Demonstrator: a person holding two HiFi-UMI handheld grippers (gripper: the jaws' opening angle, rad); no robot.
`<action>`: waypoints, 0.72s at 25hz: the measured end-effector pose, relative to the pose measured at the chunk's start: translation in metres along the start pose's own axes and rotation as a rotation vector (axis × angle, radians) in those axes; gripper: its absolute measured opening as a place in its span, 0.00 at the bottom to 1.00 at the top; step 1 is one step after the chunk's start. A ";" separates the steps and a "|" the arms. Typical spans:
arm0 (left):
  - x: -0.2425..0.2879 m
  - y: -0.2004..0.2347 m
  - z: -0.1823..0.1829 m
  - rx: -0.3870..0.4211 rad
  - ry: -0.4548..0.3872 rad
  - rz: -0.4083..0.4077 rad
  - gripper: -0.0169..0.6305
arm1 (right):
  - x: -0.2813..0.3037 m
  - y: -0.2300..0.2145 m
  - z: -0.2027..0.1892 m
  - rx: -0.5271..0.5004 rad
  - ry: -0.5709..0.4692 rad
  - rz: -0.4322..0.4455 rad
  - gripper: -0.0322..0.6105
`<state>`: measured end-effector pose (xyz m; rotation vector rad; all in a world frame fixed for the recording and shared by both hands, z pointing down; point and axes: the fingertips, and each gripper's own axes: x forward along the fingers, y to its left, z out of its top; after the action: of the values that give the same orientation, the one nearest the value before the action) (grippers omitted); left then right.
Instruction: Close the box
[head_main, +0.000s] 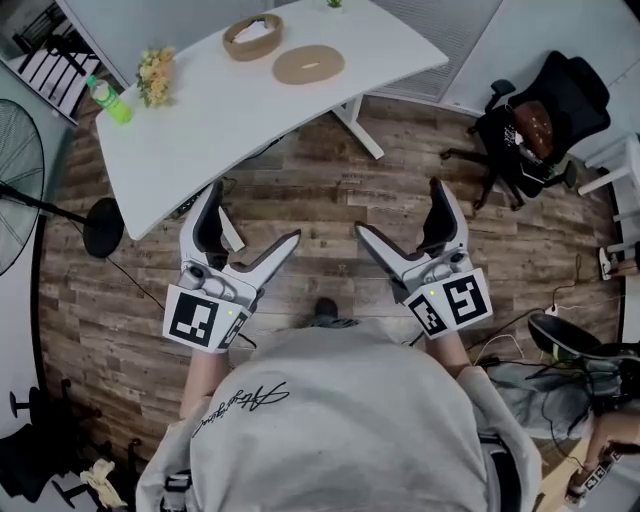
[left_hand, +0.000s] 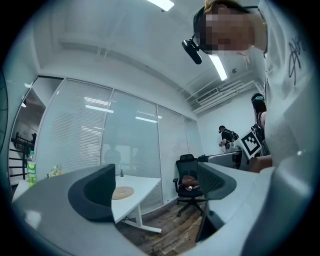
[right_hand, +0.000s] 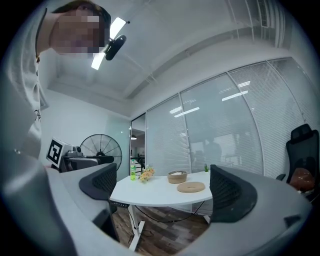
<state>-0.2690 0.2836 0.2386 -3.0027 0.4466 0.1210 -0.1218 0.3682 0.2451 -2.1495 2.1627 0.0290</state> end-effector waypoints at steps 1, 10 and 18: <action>0.006 0.001 0.000 0.000 -0.002 0.002 0.79 | 0.003 -0.006 0.001 0.000 -0.002 0.000 0.93; 0.020 0.010 -0.015 -0.023 0.040 -0.025 0.79 | 0.017 -0.020 -0.008 0.031 0.004 -0.016 0.92; 0.028 0.022 -0.007 -0.001 0.031 -0.012 0.79 | 0.023 -0.028 -0.005 0.029 -0.012 -0.018 0.92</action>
<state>-0.2480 0.2534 0.2406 -3.0115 0.4311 0.0744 -0.0942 0.3451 0.2496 -2.1473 2.1236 0.0086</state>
